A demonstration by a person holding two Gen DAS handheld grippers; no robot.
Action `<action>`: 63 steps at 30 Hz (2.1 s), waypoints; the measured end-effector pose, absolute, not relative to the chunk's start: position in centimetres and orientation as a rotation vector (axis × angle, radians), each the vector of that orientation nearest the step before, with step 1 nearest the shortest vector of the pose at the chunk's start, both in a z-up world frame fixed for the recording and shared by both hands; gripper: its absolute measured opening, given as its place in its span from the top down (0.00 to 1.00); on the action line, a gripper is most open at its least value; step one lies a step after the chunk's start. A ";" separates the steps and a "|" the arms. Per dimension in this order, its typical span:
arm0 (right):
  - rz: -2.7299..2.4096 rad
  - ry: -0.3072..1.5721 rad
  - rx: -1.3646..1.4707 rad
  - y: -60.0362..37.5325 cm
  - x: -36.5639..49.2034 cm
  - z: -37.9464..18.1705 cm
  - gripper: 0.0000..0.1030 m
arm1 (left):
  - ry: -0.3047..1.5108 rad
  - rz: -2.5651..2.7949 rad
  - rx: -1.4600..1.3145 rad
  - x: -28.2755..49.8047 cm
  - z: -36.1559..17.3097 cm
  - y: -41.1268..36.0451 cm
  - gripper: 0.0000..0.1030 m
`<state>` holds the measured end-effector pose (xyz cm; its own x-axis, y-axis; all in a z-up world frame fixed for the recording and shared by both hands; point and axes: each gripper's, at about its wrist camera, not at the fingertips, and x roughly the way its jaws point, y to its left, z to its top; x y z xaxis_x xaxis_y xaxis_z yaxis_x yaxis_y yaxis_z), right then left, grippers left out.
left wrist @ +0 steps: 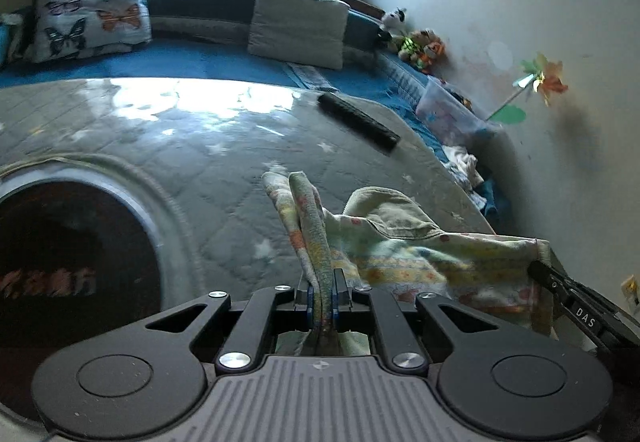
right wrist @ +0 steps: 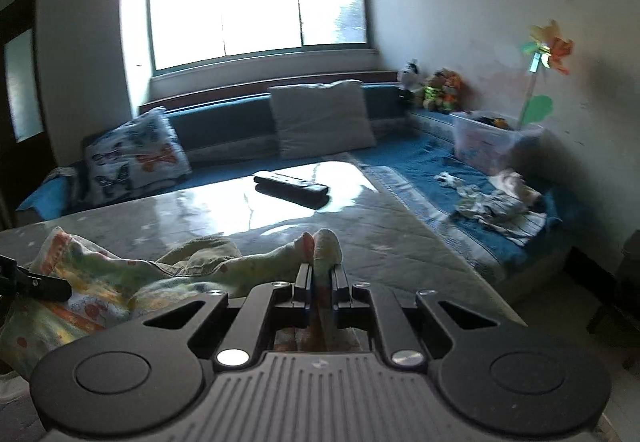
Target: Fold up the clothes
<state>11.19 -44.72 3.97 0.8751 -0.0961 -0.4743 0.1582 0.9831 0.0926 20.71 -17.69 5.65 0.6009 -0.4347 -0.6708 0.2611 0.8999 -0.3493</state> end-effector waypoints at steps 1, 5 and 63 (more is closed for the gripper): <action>-0.146 0.490 0.136 -45.2 11.2 3.8 0.92 | 0.836 -0.412 -0.213 21.0 5.6 -18.3 0.91; -0.187 0.503 0.153 -46.9 11.4 2.9 0.92 | 0.844 -0.423 -0.170 21.8 5.2 -20.1 0.91; -0.037 0.612 0.095 -41.7 5.1 -0.8 0.59 | 0.820 -0.348 0.112 16.5 0.2 -20.6 0.22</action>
<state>5.09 -41.71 -0.79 0.8179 -0.0063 -0.5753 0.0627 0.9950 0.0782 16.48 -20.55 0.20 0.6295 -0.2601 -0.7322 0.3458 0.9376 -0.0358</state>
